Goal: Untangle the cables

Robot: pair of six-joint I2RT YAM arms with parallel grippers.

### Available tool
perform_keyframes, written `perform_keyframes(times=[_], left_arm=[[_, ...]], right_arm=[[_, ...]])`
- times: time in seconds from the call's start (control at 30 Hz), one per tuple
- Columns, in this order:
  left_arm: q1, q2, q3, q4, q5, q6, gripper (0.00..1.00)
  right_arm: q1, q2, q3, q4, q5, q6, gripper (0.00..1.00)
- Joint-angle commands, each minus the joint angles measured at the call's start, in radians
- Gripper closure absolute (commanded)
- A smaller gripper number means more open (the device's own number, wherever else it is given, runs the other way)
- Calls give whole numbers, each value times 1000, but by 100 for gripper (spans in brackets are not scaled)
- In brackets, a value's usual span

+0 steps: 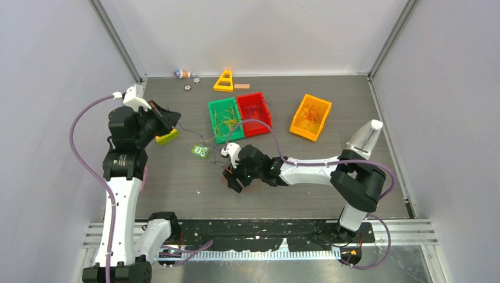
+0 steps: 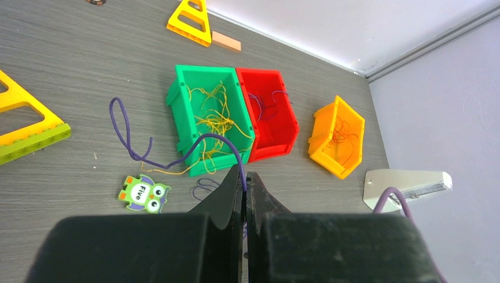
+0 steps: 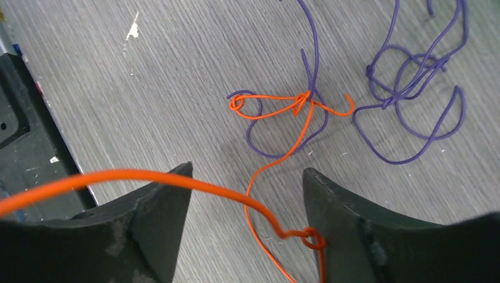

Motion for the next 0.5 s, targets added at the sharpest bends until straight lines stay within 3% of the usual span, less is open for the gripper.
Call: perform_keyframes(times=[0.0, 0.1, 0.4, 0.47], left_arm=[[-2, -18, 2, 50, 23, 12, 100], [-2, -17, 4, 49, 15, 15, 100], [-2, -47, 23, -14, -167, 15, 100], [-2, -48, 26, -22, -191, 18, 100]], right_arm=[[14, 33, 47, 63, 95, 60, 30], [32, 55, 52, 29, 183, 75, 41], [75, 101, 24, -21, 257, 80, 53], [88, 105, 17, -35, 289, 80, 63]])
